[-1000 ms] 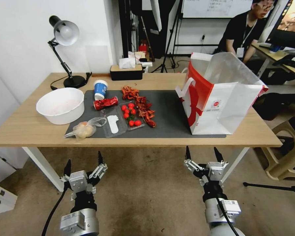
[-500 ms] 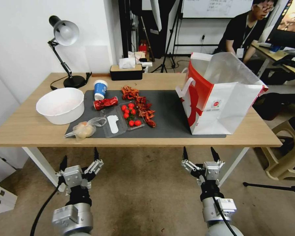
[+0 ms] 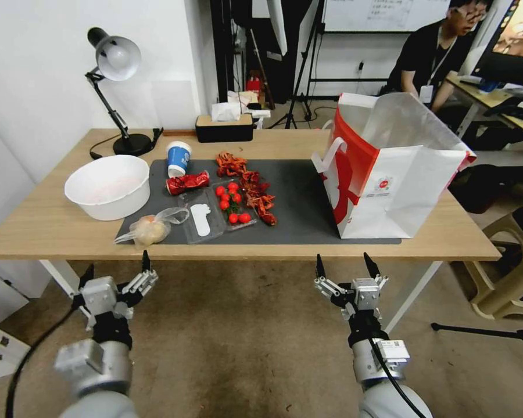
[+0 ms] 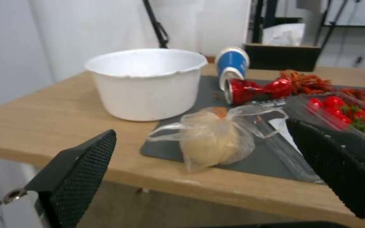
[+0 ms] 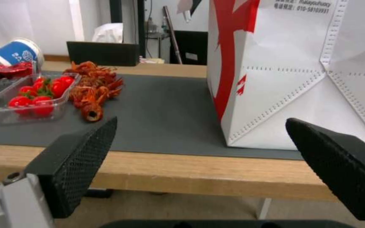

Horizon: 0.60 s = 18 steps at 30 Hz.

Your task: Pick up the trash from the table and place it into the takeout bag.

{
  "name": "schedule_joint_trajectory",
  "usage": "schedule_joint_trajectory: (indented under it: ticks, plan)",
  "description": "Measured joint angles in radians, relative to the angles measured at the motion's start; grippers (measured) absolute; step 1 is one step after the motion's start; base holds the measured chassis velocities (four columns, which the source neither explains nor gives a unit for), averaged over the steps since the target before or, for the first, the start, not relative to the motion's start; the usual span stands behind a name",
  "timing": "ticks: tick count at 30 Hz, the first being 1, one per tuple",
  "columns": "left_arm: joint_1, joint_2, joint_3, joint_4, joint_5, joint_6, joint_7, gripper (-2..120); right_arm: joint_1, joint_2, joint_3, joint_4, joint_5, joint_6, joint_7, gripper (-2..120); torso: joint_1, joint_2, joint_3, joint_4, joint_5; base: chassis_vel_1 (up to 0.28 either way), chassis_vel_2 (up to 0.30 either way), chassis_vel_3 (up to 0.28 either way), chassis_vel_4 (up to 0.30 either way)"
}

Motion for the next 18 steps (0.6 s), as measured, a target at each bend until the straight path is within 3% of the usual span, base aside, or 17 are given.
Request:
schedule_joint_trajectory:
  ticks: [1,4,6,9,15,18]
  plan:
    - [0.000,0.000,0.000,0.000,0.000,0.000,0.000,100,0.000,0.000,0.000,0.000,0.000,0.000,0.000,100,0.000,0.000,0.000,0.0000,0.0000,0.000,0.000,0.000,0.000]
    - [-0.060,0.130,-0.057,0.050,-0.163,0.039,0.037,100,-0.004,-0.006,0.002,0.006,0.000,-0.002,0.002,100,0.000,0.000,0.000,0.0001,-0.0003,0.000,0.000,0.000,0.000]
    - [-0.067,0.143,-0.060,0.055,-0.177,0.044,0.040,100,-0.004,-0.006,0.002,0.006,0.000,-0.002,0.002,100,0.000,0.000,0.000,0.0001,-0.0004,0.000,0.000,0.000,0.000]
    - [-0.150,0.254,-0.061,0.125,-0.262,0.072,0.069,100,-0.008,-0.008,0.002,0.006,-0.003,-0.003,0.004,100,0.000,0.000,0.000,0.0003,-0.0001,0.000,0.000,0.000,0.000]
    - [-0.265,0.342,0.002,0.233,-0.311,0.086,0.093,100,-0.012,-0.001,0.003,0.005,-0.010,-0.007,0.006,100,0.000,0.000,0.000,0.0000,-0.0003,0.000,0.000,0.000,0.000]
    - [-0.287,0.358,0.018,0.251,-0.317,0.088,0.102,100,-0.012,0.001,0.004,0.005,-0.012,-0.008,0.007,100,0.000,0.000,0.000,0.0001,-0.0003,0.000,0.000,0.000,0.000]
